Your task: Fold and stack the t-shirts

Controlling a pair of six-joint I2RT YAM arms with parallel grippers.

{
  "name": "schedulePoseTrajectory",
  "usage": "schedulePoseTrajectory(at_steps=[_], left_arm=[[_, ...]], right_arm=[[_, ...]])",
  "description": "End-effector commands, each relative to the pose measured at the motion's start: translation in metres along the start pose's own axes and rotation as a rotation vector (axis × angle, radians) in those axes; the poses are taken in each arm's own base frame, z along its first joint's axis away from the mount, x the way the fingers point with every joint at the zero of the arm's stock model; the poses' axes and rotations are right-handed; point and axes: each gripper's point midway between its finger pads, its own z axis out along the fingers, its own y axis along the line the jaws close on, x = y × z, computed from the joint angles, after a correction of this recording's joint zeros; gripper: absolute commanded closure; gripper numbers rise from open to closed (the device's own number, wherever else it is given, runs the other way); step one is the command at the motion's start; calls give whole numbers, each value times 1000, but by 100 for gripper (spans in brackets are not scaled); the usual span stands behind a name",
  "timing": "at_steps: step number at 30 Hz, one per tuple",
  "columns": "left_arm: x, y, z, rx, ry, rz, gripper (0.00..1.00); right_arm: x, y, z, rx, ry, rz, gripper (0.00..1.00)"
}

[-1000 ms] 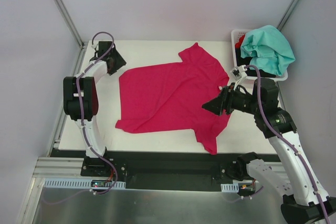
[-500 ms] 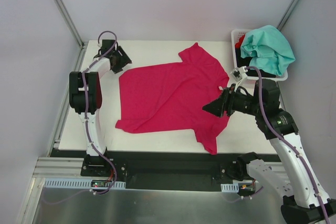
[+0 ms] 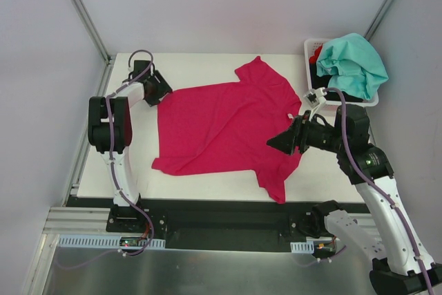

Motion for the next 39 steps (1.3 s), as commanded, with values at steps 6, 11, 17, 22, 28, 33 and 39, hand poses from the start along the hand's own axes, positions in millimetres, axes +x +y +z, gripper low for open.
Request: schedulePoseTrajectory(at_steps=[6,11,17,22,28,33,39], left_arm=[[2,-34,-47,23,-61,95,35],[-8,-76,-66,76,-114,147,35],[-8,-128,-83,144,-138,190,35],[1,-144,-94,151,-159,226,35],[2,-138,-95,126,-163,249,35],[15,-110,-88,41,-156,222,35],[15,-76,-71,-34,-147,192,35]], right_arm=[[-12,20,-9,-52,-35,-49,41],[-12,23,-11,-59,-40,-58,41],[-12,25,-13,-65,-43,-62,41],[-10,25,-14,-63,-38,-68,41],[-10,24,-14,-61,-38,-70,41],[-11,25,-13,-67,-41,-67,41],[-9,27,-15,-71,-34,-72,41]])
